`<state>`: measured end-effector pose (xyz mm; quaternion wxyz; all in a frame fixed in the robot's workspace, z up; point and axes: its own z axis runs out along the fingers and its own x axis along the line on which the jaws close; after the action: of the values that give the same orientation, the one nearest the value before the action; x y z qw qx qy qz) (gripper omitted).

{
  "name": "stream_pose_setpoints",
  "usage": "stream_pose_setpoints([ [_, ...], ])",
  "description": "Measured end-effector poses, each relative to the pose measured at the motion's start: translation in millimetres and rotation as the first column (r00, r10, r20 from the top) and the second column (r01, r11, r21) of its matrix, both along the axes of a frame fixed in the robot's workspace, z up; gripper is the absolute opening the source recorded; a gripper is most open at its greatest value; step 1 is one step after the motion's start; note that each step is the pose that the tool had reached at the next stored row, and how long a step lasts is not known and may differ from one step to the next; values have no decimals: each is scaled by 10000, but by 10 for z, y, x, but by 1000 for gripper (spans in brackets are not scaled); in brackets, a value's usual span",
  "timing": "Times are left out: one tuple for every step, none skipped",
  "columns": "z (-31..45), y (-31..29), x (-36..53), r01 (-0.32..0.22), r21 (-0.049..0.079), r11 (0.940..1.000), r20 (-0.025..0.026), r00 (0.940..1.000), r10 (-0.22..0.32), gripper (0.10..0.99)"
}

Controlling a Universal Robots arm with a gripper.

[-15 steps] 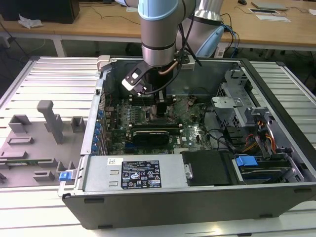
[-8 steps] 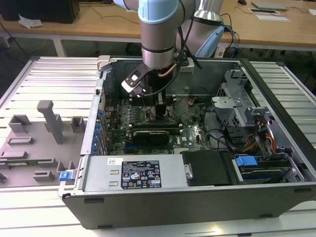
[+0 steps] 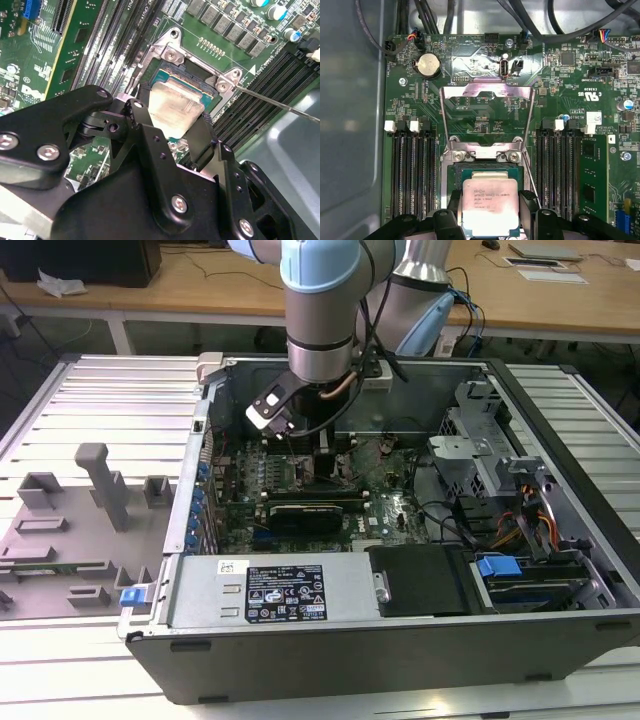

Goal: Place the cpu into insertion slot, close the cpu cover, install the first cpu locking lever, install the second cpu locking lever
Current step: 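Place the cpu into insertion slot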

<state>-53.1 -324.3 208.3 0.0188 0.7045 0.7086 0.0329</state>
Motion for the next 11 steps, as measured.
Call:
stream_pose_setpoints([
  [-2, 0, 0, 119, -1, 9999, -1, 9999, -119, 541],
  [-2, -1, 0, 172, -3, 9999, -2, 9999, -172, 541],
  [-2, 0, 0, 187, -3, 9998, -1, 9998, -187, 541],
  [-4, 0, 0, 197, -2, 9998, -1, 9998, -197, 541],
  [-10, 0, 0, 215, 2, 9998, 2, 9998, -215, 541],
  [-16, 0, 0, 229, 0, 9997, 0, 9997, -229, 541],
  [-21, 0, 0, 238, 0, 9997, 0, 9997, -238, 541],
  [-31, 0, 0, 258, 1, 9997, -1, 9997, -258, 541],
  [-39, 0, 0, 279, 0, 9996, -1, 9996, -279, 541],
  [-45, 0, 0, 303, 0, 9995, -1, 9995, -303, 541],
  [-48, 0, 0, 313, 0, 9995, -1, 9995, -313, 541],
])
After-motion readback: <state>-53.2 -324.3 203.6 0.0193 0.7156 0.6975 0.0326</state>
